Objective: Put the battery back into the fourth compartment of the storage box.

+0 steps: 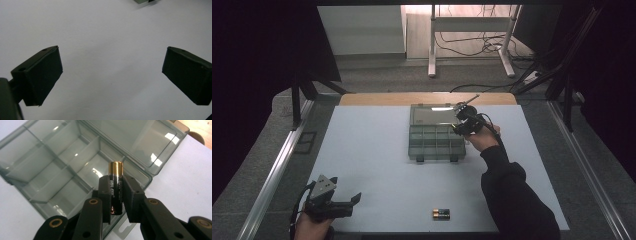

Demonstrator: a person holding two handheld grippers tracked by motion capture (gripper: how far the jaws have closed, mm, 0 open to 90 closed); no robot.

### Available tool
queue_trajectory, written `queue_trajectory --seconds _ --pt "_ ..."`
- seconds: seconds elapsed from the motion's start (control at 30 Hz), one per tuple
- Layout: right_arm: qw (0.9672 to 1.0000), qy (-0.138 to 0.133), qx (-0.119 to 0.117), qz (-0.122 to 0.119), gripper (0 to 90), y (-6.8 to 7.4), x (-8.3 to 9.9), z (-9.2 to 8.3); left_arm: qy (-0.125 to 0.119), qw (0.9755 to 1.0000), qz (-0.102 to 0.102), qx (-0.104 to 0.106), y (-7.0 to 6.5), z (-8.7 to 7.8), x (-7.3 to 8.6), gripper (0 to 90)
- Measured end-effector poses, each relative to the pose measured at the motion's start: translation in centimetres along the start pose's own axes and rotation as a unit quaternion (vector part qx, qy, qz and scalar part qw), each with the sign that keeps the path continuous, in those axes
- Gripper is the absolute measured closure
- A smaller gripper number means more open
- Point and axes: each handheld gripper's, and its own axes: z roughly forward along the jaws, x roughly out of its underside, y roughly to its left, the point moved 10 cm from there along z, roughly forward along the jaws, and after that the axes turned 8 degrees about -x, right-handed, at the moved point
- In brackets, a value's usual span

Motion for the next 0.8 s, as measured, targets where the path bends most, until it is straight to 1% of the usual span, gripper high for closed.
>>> queue_trajectory --seconds 0.03,0.17,0.2,0.27,0.47,0.5,0.57,0.6,0.7,0.73,0.77,0.8 --pt "1.0 0.005 0.002 0.004 76.6 -0.3 0.0 0.4 0.0 1.0 0.0 0.0 0.0 0.0 0.0 3.5" --pt "0.9998 0.016 0.011 0.008 76.6 -0.8 0.1 1.0 0.0 1.0 0.001 0.0 0.0 0.0 0.0 3.5" --pt "0.9998 0.016 0.011 0.008 76.6 -0.8 0.1 1.0 0.0 1.0 0.001 0.0 0.0 0.0 0.0 3.5" --pt "0.9996 0.023 0.012 0.012 76.6 -1.2 0.3 1.6 0.0 1.0 0.001 0.0 0.0 0.0 0.0 3.5" --pt "0.9993 0.029 0.018 0.017 75.8 -1.7 0.5 2.4 0.0 1.0 0.001 0.0 0.0 0.0 0.0 3.5" --pt "0.9995 0.018 0.022 0.016 70.6 -1.8 0.2 2.3 0.0 1.0 0.002 0.0 0.0 0.0 0.0 3.5" --pt "0.9997 0.0 0.015 0.022 63.5 -1.7 -0.1 1.9 0.001 1.0 0.002 0.0 0.0 0.0 0.0 3.5" --pt "0.9997 -0.005 0.013 0.021 60.3 -1.6 -0.3 1.7 0.001 1.0 0.002 0.0 0.0 0.0 0.0 3.5" --pt "0.9997 -0.016 0.015 0.008 50.7 -1.3 -0.5 0.6 0.001 1.0 0.003 0.0 0.0 0.0 0.0 3.5" --pt "0.9997 -0.016 0.015 0.008 50.7 -1.3 -0.5 0.6 0.001 1.0 0.003 0.0 0.0 0.0 0.0 3.5" --pt "0.9997 -0.024 0.004 -0.002 44.1 -0.6 -0.5 -0.1 0.001 1.0 0.005 -0.001 -0.1 0.0 0.0 3.5" --pt "0.9996 -0.026 0.004 -0.003 40.1 -0.5 -0.5 -0.4 0.002 1.0 0.005 -0.001 -0.1 0.0 0.0 3.5"
